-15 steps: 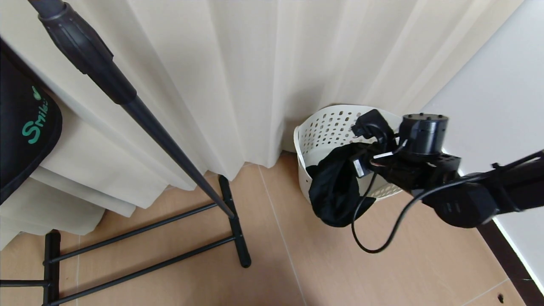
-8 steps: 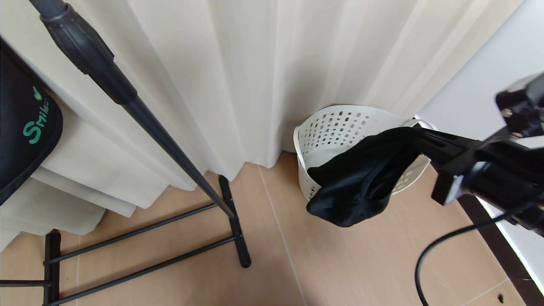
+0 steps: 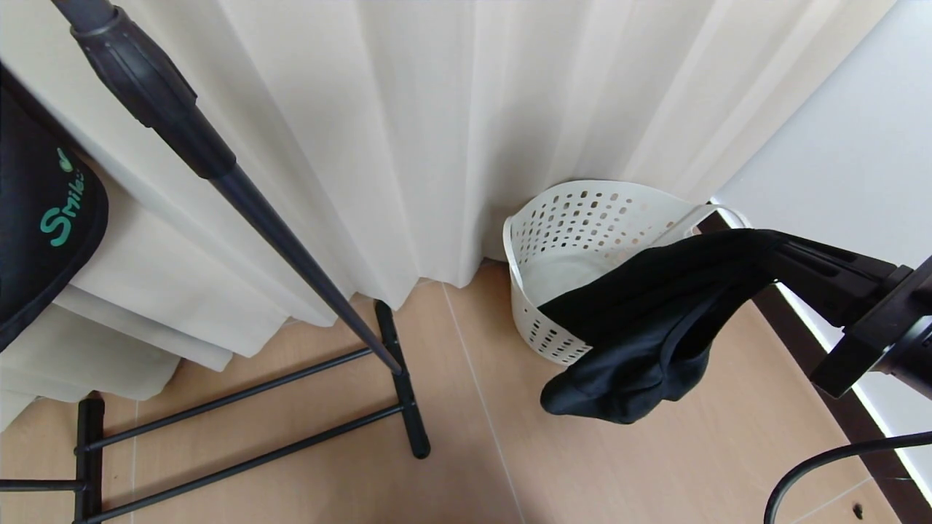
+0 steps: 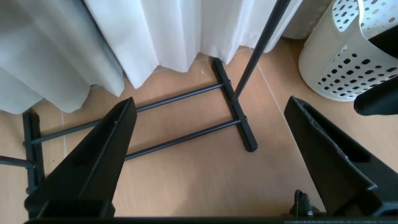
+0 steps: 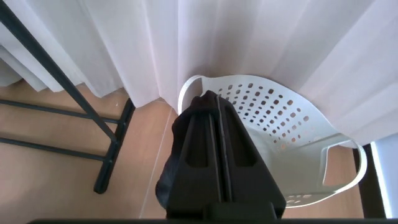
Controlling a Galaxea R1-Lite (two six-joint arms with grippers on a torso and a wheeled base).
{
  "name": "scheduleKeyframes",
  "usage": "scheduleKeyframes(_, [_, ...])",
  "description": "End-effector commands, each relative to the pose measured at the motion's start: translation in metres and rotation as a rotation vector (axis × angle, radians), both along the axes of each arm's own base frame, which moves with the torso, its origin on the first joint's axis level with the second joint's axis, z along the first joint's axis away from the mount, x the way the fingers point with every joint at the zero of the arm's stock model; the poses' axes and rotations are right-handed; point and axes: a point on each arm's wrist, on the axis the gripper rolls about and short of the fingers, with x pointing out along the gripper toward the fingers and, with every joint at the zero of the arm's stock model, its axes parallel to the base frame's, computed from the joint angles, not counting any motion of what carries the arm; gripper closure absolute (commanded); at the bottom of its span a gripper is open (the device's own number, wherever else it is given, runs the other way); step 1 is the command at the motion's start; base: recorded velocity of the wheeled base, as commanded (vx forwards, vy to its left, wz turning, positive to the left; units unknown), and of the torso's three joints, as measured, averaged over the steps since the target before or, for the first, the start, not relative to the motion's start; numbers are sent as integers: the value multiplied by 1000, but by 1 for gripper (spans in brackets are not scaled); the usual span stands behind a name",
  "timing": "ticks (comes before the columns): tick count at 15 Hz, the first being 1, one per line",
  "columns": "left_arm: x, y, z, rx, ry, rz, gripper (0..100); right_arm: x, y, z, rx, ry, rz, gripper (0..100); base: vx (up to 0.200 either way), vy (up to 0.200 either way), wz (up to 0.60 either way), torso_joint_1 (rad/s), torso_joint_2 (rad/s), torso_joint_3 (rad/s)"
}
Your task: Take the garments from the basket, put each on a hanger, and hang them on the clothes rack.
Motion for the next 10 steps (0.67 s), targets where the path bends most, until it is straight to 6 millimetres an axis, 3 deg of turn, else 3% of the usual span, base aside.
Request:
scheduleKeyframes(1, [0,0,0,0,2,-2,0,2,2,-3,0,16,0,100,0,0,0,0,0,0])
scheduleKeyframes(6, [0,0,0,0,0,-2,0,5,4,-10,-19,41,-3,100,0,0,0,0,0,17])
scheduleKeyframes(10, [0,0,0,0,0,-2,0,7,5,-12,-25,48,-3,100,0,0,0,4,1,179])
